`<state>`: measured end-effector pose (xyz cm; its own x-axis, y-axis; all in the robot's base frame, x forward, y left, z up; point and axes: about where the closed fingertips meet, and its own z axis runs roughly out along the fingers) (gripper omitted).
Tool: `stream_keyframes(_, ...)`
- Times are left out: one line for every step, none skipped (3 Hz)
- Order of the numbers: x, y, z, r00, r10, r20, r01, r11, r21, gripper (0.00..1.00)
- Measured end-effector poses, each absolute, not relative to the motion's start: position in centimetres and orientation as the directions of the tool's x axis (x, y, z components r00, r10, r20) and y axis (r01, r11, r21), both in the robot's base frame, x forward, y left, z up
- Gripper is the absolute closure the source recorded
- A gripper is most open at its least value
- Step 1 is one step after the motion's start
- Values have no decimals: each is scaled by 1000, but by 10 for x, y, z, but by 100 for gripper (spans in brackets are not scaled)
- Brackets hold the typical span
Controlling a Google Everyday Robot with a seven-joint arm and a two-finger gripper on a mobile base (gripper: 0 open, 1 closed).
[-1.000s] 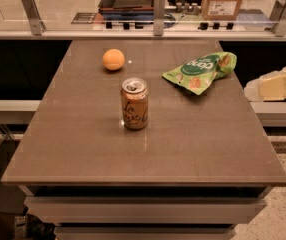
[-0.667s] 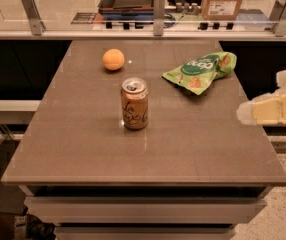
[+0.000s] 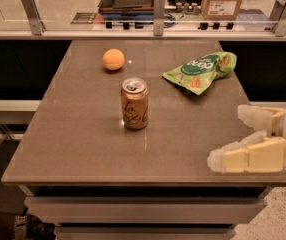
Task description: Pick orange can
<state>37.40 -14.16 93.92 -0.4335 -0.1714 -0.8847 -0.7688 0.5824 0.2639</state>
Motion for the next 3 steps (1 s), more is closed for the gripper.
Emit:
stream_keyframes(376,-121,915,-369,-138,-919,-798,553,238,0)
stream_keyframes(381,-99,882,-308,-122,-943,-820,537,198,0)
stream_keyframes(381,-94,882,-276,-143,-950,-834,528,163,0)
